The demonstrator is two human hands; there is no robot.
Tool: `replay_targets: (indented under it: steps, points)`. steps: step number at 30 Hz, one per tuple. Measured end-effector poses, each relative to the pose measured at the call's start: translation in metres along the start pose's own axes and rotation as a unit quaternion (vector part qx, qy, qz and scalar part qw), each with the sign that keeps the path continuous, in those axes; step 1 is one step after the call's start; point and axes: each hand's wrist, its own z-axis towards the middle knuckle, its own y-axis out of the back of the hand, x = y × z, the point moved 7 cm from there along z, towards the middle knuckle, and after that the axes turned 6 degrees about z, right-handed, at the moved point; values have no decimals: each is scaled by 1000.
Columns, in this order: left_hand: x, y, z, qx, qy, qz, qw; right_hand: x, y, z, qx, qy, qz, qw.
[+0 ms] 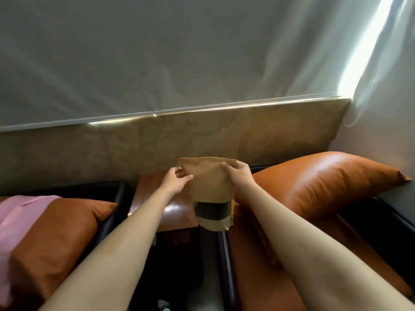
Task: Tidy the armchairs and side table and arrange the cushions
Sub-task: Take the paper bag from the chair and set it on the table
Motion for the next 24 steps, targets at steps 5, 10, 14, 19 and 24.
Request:
replay_targets:
  steps: [5, 10, 14, 19, 24]
  points:
    - [44, 38, 31, -52, 30, -88, 994, -18, -53, 24, 27, -22, -10, 999]
    - [66, 66, 68, -69, 44, -93, 992, -36, -100, 63, 64, -32, 12, 997]
    - [73, 97, 100, -98, 48, -85, 990, -41, -138, 97, 99, -34, 35, 994]
    - [78, 119, 131, -99, 39, -101, 989, -43, -173, 134, 120, -39, 49, 991]
    - [93, 131, 159, -103, 49, -108, 988, -52, -200, 155, 118, -45, 49, 991]
